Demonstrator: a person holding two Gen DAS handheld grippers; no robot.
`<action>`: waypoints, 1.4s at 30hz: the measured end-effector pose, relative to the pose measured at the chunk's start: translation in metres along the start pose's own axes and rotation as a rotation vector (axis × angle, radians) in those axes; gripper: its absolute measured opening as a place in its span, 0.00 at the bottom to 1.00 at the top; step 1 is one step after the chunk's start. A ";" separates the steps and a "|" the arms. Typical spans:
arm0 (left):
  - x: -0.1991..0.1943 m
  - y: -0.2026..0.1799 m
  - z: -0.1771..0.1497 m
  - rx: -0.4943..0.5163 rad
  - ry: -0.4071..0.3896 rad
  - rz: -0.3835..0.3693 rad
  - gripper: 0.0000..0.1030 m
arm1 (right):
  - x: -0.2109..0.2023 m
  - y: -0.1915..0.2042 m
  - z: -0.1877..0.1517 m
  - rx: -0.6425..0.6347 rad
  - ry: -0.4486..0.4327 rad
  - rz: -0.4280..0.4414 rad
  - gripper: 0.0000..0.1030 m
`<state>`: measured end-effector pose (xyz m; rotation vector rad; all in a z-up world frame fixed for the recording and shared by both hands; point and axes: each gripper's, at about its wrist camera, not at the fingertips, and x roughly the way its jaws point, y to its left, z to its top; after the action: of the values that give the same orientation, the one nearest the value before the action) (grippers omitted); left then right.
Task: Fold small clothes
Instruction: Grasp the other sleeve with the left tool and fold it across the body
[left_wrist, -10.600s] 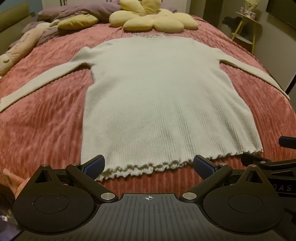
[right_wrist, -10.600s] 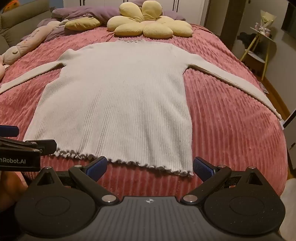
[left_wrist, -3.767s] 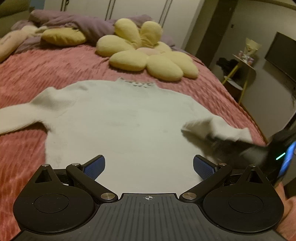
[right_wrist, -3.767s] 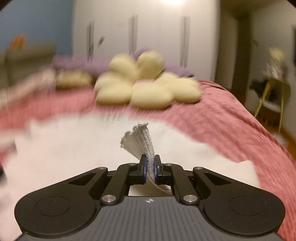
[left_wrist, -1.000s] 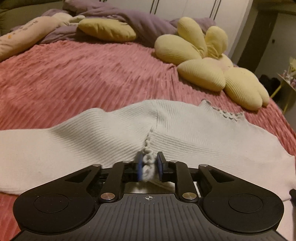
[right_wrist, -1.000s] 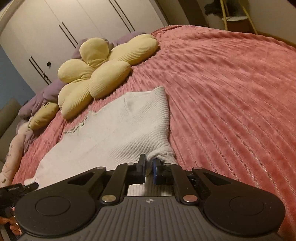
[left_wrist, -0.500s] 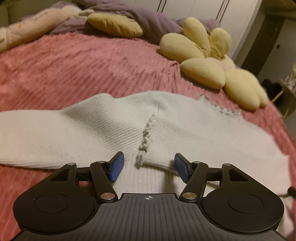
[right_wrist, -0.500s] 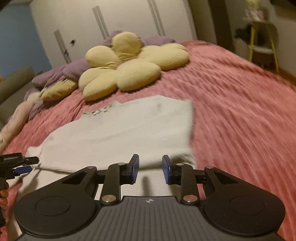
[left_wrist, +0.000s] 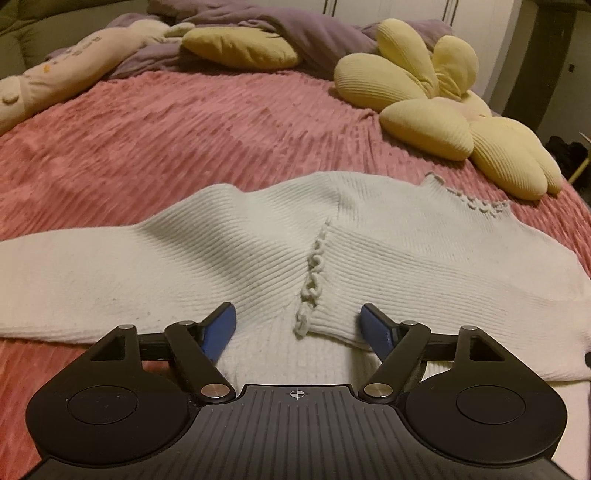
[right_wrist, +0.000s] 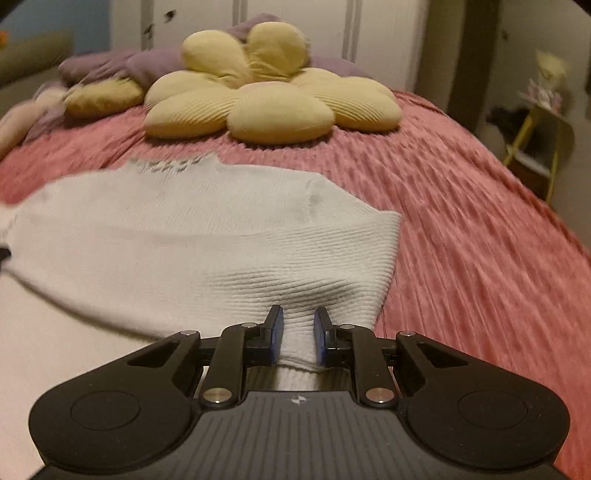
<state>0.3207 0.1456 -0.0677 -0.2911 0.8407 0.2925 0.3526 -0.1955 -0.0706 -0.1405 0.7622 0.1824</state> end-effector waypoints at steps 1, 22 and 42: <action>-0.005 0.003 0.001 -0.019 0.001 -0.002 0.79 | -0.002 0.000 0.001 -0.008 0.005 0.003 0.17; -0.085 0.265 -0.062 -0.859 -0.199 -0.049 0.59 | -0.119 0.031 -0.084 0.192 -0.042 0.057 0.58; -0.082 0.333 -0.054 -1.045 -0.252 -0.041 0.11 | -0.110 0.037 -0.081 0.177 -0.011 0.031 0.64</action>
<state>0.1102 0.4211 -0.0852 -1.2152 0.3670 0.7050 0.2127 -0.1876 -0.0539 0.0405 0.7668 0.1439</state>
